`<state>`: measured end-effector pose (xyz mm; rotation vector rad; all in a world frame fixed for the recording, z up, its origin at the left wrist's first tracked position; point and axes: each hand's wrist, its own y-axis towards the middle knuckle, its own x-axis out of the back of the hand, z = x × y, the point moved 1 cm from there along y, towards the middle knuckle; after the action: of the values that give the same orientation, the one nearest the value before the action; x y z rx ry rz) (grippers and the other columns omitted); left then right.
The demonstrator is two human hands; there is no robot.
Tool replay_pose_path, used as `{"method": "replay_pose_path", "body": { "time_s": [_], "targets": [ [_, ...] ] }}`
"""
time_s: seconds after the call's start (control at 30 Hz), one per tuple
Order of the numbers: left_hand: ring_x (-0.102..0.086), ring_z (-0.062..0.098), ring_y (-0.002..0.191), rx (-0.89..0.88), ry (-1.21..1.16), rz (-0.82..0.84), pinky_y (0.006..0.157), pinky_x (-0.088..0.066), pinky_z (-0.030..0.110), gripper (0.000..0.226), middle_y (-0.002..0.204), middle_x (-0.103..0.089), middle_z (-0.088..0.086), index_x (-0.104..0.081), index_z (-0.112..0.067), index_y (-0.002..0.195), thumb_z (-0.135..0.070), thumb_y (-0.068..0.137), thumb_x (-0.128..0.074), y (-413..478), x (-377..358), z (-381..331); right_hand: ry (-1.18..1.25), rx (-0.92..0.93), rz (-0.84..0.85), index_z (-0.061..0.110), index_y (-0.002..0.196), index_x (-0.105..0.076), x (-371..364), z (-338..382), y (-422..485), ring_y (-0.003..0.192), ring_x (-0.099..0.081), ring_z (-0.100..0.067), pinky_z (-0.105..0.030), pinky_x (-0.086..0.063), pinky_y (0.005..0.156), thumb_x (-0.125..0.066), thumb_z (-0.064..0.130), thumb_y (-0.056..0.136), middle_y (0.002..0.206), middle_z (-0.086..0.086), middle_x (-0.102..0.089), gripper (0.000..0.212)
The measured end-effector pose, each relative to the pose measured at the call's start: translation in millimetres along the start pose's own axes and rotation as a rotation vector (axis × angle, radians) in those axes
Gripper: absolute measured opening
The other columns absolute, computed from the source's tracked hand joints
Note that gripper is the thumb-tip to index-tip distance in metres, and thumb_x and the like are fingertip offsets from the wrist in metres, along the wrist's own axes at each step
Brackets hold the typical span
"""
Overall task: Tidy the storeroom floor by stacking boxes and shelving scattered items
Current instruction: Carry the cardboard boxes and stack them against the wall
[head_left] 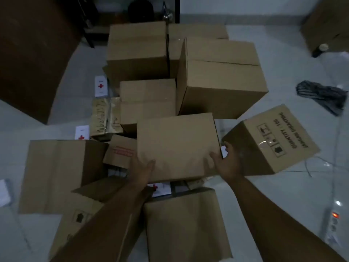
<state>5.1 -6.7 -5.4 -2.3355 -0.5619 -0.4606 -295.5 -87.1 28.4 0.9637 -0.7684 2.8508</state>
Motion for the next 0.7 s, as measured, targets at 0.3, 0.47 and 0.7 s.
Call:
{"method": "replay_pose_path", "body": {
  "time_s": [0.3,0.47,0.7],
  "targets": [
    [-0.051,0.033,0.130,0.119,0.030,-0.110,0.111,-0.040,0.051,0.095,0.147,-0.050,0.006,-0.035,-0.022,0.151,-0.066,0.077,-0.075,44,-22,20,0.200,-0.215,0.173,0.026,0.140,-0.058,-44,-63,67,0.117,-0.063,-0.021,-0.049,-0.048,0.109,-0.069,0.090,0.059,0.130,0.006,-0.067,0.104],
    [-0.056,0.032,0.125,0.111,0.039,-0.121,0.105,-0.045,0.047,0.086,0.141,-0.057,0.005,-0.045,-0.021,0.145,-0.062,0.077,-0.078,15,-16,12,0.206,-0.241,0.146,0.029,0.139,-0.060,-20,-58,31,0.119,-0.060,-0.022,-0.048,-0.046,0.109,-0.064,0.081,0.071,0.130,0.007,-0.066,0.086],
    [-0.057,0.027,0.125,0.128,-0.065,-0.113,0.107,-0.045,0.048,0.087,0.141,-0.058,0.003,-0.047,-0.025,0.145,-0.065,0.074,-0.078,-104,13,-19,0.214,-0.167,0.183,0.033,0.137,-0.060,62,-27,-48,0.117,-0.062,-0.018,-0.044,-0.049,0.107,-0.071,0.061,0.085,0.123,0.012,-0.067,0.060]
  ]
}}
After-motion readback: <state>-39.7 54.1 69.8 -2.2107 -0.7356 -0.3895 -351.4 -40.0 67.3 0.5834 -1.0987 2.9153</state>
